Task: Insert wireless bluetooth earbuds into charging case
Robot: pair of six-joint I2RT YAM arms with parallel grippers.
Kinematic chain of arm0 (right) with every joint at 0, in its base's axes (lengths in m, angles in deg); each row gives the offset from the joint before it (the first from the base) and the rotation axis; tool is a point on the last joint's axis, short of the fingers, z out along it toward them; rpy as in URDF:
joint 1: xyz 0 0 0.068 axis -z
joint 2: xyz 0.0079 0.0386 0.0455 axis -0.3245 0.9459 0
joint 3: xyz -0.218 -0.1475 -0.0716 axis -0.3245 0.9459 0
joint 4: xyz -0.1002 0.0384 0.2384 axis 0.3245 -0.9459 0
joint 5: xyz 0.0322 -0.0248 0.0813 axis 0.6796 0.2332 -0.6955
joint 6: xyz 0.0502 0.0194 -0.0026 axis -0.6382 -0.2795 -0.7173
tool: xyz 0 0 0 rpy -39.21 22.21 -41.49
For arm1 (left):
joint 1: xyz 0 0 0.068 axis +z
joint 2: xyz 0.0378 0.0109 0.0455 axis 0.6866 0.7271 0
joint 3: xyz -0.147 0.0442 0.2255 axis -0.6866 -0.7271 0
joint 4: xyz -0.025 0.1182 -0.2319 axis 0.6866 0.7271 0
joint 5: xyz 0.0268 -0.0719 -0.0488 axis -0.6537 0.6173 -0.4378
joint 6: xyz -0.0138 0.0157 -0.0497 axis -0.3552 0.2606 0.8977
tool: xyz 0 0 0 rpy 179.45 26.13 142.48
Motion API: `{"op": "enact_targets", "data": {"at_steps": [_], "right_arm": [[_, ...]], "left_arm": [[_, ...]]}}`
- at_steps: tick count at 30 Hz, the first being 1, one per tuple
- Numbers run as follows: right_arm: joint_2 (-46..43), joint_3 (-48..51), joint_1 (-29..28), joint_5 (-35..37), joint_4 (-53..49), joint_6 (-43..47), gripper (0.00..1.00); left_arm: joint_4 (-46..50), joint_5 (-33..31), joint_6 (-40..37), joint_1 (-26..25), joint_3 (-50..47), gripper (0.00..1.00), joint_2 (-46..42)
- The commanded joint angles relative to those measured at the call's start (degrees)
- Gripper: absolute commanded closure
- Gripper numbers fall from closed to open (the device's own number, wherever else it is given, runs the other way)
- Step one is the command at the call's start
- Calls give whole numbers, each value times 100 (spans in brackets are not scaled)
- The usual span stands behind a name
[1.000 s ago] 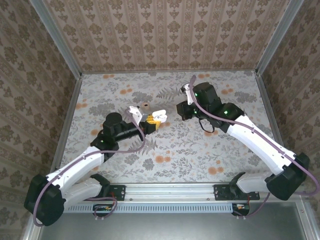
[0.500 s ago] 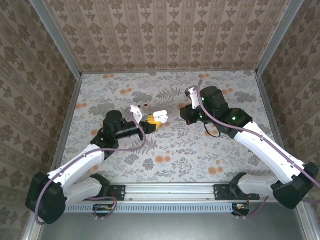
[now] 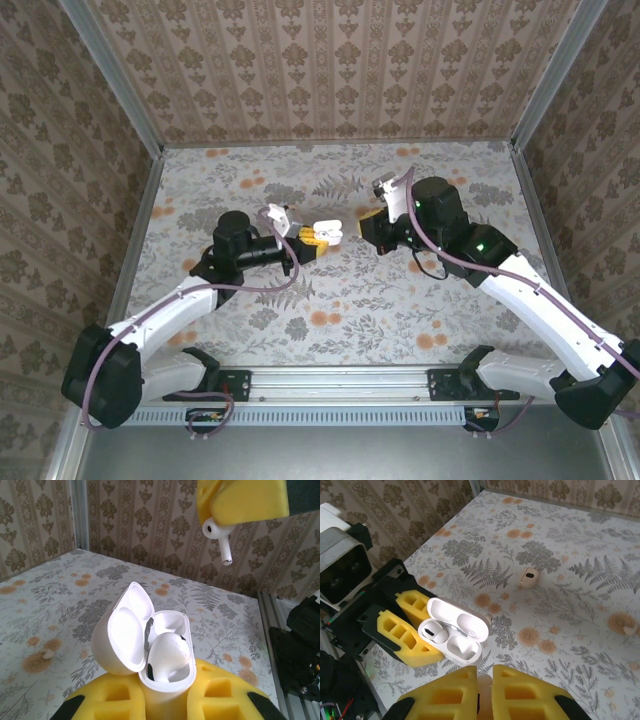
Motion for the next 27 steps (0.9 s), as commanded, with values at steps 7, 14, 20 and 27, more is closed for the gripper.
{"op": "enact_targets", "data": {"at_steps": [7,14,20,27], "right_arm": [[-82,-65,-207,-270,454,850,89],[-29,-128,-413,-264,478,1210,89],[74,-163,-517,-154,392,1460,89],[239,-262,-609,-10,295,1671,89]], "left_arm": [[-665,437,96,-65,-75,100,-80],[-605,424,44,-138,-99,100,-109],[-529,433,31,-182,0,100,-69],[-443,429,24,-234,3,100,-113]]}}
